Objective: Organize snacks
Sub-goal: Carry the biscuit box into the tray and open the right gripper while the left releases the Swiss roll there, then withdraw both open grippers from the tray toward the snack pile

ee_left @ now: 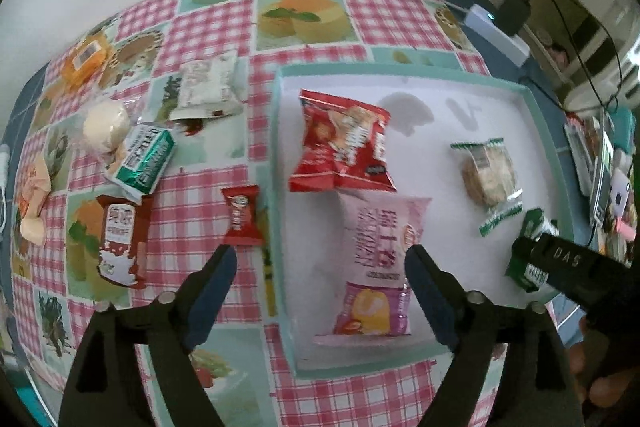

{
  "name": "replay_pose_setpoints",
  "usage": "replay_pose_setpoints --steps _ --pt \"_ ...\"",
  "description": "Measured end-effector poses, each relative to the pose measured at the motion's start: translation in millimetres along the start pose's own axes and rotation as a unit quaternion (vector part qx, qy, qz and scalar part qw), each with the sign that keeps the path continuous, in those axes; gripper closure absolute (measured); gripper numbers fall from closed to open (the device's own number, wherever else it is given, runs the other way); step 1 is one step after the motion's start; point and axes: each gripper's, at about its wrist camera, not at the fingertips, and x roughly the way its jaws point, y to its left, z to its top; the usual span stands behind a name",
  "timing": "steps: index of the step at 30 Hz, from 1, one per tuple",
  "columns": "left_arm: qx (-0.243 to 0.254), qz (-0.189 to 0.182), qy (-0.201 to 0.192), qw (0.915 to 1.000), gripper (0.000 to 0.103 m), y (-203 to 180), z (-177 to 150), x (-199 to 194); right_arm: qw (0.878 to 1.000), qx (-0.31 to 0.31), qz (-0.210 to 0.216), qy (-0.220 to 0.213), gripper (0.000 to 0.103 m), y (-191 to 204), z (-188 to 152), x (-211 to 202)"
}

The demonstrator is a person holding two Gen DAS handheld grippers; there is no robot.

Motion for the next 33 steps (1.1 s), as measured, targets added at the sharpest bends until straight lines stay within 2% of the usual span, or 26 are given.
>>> replay_pose_setpoints --steps 4,6,12,14,16,20,27,33 --pt "-0.026 0.002 -0.003 0.9997 0.016 15 4 -5 1.000 -0.004 0.002 0.007 0.037 2 -6 8" --pt "-0.041 0.002 -0.003 0.9992 0.016 23 6 -6 1.000 -0.005 0.003 0.007 0.028 4 -8 10" --pt "-0.075 0.018 -0.006 0.9970 0.016 45 10 -8 1.000 -0.013 0.006 -0.014 0.012 12 -13 6" --pt "-0.085 0.023 -0.001 0.9961 0.013 51 10 -6 1.000 -0.018 0.008 -0.021 0.009 15 -14 4" --pt "-0.089 0.036 0.004 0.9953 0.009 56 10 -4 0.999 -0.022 0.009 -0.027 0.000 19 -16 2" --pt "-0.100 0.053 0.023 0.9933 0.009 68 10 3 0.999 -0.035 0.008 -0.038 0.000 29 -16 -3" --pt "-0.152 0.049 0.036 0.9865 0.009 106 11 6 0.996 -0.047 -0.008 -0.071 0.000 46 -24 -20" --pt "-0.194 0.113 0.035 0.9739 0.009 161 8 3 0.991 -0.098 -0.001 -0.094 0.000 84 -40 -35"
